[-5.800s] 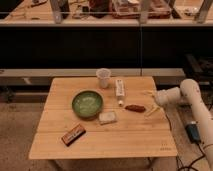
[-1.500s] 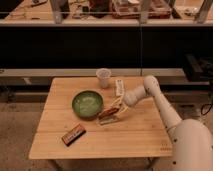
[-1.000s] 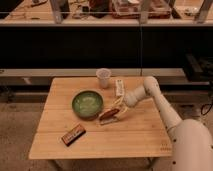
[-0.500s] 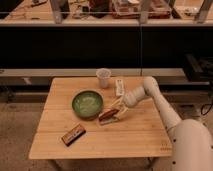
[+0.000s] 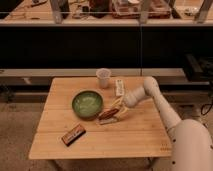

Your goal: Place the pepper on the white sponge

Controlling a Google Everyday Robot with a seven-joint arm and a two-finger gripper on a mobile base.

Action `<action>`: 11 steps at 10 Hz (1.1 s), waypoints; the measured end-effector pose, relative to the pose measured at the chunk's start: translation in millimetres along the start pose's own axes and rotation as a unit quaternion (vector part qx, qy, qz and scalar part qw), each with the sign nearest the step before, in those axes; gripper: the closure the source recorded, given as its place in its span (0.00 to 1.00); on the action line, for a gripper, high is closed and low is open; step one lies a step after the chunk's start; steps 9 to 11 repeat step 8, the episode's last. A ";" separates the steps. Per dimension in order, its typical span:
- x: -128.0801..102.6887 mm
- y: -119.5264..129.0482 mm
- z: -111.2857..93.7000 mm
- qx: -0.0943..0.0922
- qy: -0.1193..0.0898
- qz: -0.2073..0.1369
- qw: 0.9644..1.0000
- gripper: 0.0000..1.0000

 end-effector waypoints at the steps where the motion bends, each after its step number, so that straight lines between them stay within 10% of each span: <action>1: 2.0 0.6 0.1 0.001 0.002 0.002 1.000 0.20; 5: 6.0 1.9 -11.7 0.004 0.024 0.001 1.000 0.20; 8: 17.5 5.5 -57.5 0.001 0.134 -0.014 0.991 0.20; 11: 17.5 5.5 -57.5 0.001 0.134 -0.014 0.991 0.20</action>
